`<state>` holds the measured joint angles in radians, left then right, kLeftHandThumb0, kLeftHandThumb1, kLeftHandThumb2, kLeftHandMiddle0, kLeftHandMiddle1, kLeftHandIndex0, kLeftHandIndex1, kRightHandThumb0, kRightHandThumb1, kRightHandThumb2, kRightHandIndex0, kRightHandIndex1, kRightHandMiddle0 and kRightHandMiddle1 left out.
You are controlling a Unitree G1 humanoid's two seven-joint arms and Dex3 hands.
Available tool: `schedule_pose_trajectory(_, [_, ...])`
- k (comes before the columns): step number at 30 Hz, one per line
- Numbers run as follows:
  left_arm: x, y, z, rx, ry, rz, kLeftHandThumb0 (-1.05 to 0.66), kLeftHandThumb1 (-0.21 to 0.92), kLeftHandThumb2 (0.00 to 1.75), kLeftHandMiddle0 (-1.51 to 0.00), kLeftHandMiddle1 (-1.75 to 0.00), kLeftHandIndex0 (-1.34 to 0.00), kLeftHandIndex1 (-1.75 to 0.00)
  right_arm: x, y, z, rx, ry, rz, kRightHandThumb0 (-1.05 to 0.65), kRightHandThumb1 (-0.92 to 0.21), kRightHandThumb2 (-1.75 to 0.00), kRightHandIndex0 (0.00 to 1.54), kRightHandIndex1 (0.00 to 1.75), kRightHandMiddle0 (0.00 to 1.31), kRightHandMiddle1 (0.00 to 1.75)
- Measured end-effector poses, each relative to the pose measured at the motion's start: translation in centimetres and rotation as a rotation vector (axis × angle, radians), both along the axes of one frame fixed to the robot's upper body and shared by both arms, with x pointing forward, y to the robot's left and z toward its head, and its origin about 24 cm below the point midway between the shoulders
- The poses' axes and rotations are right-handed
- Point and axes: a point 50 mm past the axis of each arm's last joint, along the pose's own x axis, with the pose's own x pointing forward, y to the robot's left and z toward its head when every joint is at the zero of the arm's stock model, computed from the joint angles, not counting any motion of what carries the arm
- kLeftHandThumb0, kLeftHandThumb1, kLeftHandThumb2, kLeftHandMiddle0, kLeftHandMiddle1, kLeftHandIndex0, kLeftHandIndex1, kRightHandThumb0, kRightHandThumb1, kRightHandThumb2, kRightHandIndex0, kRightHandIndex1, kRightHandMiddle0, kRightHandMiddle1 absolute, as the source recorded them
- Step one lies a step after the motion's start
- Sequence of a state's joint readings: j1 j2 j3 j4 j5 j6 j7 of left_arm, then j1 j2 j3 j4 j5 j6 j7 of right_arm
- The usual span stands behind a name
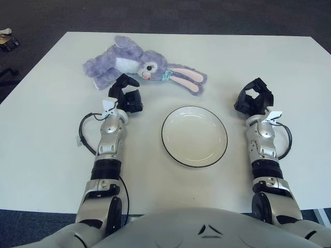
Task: Put the doll into the plate.
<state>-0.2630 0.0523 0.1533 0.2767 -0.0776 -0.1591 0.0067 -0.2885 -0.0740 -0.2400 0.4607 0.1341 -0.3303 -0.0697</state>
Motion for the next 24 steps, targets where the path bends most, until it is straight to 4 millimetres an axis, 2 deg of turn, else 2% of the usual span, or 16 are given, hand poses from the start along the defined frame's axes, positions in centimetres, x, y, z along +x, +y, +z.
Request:
schedule_pose_trajectory(5, [0.0, 0.5, 0.3, 0.001, -0.017, 0.013, -0.5, 0.26, 1.39, -1.25, -1.75, -0.66, -1.75, 0.0, 0.1, 0.0, 0.002, 0.003, 0.003, -0.5, -0.28, -1.36, 1.41, 1.75, 0.64, 1.75])
schedule_pose_trajectory(12, [-0.1, 1.6, 1.9, 0.193, -0.104, 0.071, -0.47, 0.36, 1.27, -1.16, -1.75, -0.58, -1.75, 0.1, 0.2, 0.0, 0.003, 0.004, 0.009, -0.49, -0.29, -1.35, 1.41, 1.75, 0.63, 1.75])
schedule_pose_trajectory(15, [-0.1, 2.0, 2.5, 0.244, -0.137, 0.089, -0.45, 0.42, 1.19, -1.04, -1.75, -0.53, -1.75, 0.1, 0.2, -0.1, 0.004, 0.007, 0.007, -0.49, -0.29, -1.35, 1.41, 1.75, 0.63, 1.75])
schedule_pose_trajectory(16, [0.0, 2.1, 2.8, 0.261, -0.147, 0.091, -0.29, 0.34, 1.27, -0.92, -1.75, -0.53, -1.71, 0.1, 0.2, -0.1, 0.004, 0.01, 0.008, -0.49, -0.3, -1.34, 1.41, 1.75, 0.63, 1.75])
schedule_pose_trajectory(19, [0.2, 2.4, 3.4, 0.291, -0.172, 0.098, -0.1, 0.27, 1.36, -0.73, -1.75, -0.51, -1.69, 0.1, 0.2, -0.1, 0.004, 0.015, 0.008, -0.48, -0.31, -1.33, 1.41, 1.75, 0.62, 1.75])
schedule_pose_trajectory(24, [0.7, 2.9, 4.7, 0.334, -0.242, 0.127, -0.02, 0.29, 1.35, -0.6, -1.74, -0.47, -1.73, 0.1, 0.2, -0.1, 0.003, 0.017, 0.009, -0.48, -0.31, -1.33, 1.4, 1.75, 0.62, 1.75])
